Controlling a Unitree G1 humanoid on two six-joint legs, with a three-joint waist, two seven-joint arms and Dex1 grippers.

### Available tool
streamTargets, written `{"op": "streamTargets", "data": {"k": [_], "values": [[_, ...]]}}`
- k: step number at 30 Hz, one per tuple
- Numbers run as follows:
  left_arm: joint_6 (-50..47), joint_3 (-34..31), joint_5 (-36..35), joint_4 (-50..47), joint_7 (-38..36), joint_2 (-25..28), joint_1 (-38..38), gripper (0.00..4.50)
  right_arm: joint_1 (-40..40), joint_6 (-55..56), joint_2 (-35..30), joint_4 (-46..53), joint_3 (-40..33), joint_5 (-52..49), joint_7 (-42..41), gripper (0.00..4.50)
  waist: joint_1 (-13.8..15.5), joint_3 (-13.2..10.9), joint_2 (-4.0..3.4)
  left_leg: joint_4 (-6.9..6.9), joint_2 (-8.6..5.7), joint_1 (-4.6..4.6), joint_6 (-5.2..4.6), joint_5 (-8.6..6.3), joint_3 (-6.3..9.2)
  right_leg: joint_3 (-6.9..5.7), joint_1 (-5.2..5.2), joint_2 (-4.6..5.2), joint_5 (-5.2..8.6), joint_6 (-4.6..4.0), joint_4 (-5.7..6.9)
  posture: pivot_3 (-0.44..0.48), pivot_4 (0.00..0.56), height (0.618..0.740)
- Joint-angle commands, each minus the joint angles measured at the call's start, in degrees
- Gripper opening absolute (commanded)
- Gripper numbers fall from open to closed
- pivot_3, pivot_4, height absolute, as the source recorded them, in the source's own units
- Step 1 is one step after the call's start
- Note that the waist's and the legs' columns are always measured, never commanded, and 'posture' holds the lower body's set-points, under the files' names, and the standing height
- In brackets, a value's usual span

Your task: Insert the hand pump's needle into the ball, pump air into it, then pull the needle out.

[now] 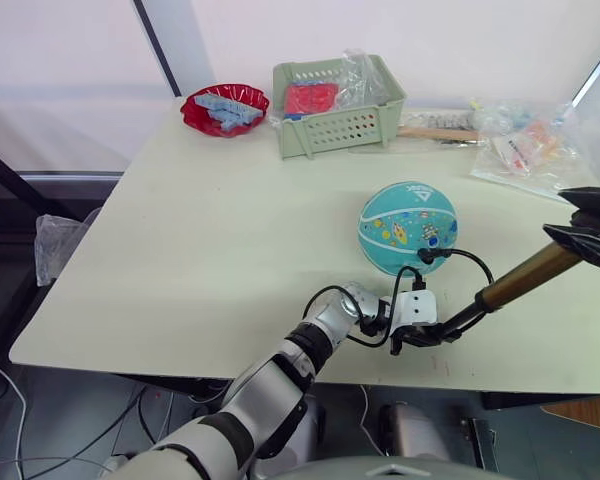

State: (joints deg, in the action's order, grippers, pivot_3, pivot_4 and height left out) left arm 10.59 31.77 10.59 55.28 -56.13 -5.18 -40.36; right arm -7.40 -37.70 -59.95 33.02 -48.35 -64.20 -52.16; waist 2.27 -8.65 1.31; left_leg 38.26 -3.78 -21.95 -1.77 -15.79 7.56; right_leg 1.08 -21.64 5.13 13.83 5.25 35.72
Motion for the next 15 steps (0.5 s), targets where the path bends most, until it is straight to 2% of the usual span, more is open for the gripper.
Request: {"op": "streamTargets", "data": {"k": [1, 9, 15], "values": [[-4.2, 1.9, 4.9, 7.9, 1.9, 3.2, 3.0, 0.96, 0.0, 1.2, 1.2, 0.9, 0.2, 2.0, -0.5, 1.76, 0.0, 0.0, 0.03, 0.0, 0.0, 0.0, 0.0, 0.0, 0.0, 0.0, 0.0, 0.0, 0.0, 0.0, 0.0, 0.0, 0.15, 0.737], [-4.3, 1.9, 4.8, 7.9, 2.1, 3.2, 3.1, 0.96, -6.2, 9.7, 10.1, 2.2, 13.0, 15.2, -2.3, 1.76, -0.1, 0.3, 0.42, -0.01, 0.04, 0.09, 0.05, -0.02, 0.02, 0.0, 0.04, -0.09, 0.0, 0.02, 0.0, 0.0, 0.15, 0.737], [-4.5, 1.6, 4.8, 7.7, 2.2, 3.4, 3.3, 0.96, -9.1, 20.2, 17.9, -2.1, 24.6, 27.1, -1.9, 1.76, -0.2, 0.7, 0.81, -0.03, 0.06, 0.19, 0.14, -0.07, 0.05, 0.0, 0.08, -0.17, 0.01, 0.01, 0.0, 0.0, 0.15, 0.737]]}}
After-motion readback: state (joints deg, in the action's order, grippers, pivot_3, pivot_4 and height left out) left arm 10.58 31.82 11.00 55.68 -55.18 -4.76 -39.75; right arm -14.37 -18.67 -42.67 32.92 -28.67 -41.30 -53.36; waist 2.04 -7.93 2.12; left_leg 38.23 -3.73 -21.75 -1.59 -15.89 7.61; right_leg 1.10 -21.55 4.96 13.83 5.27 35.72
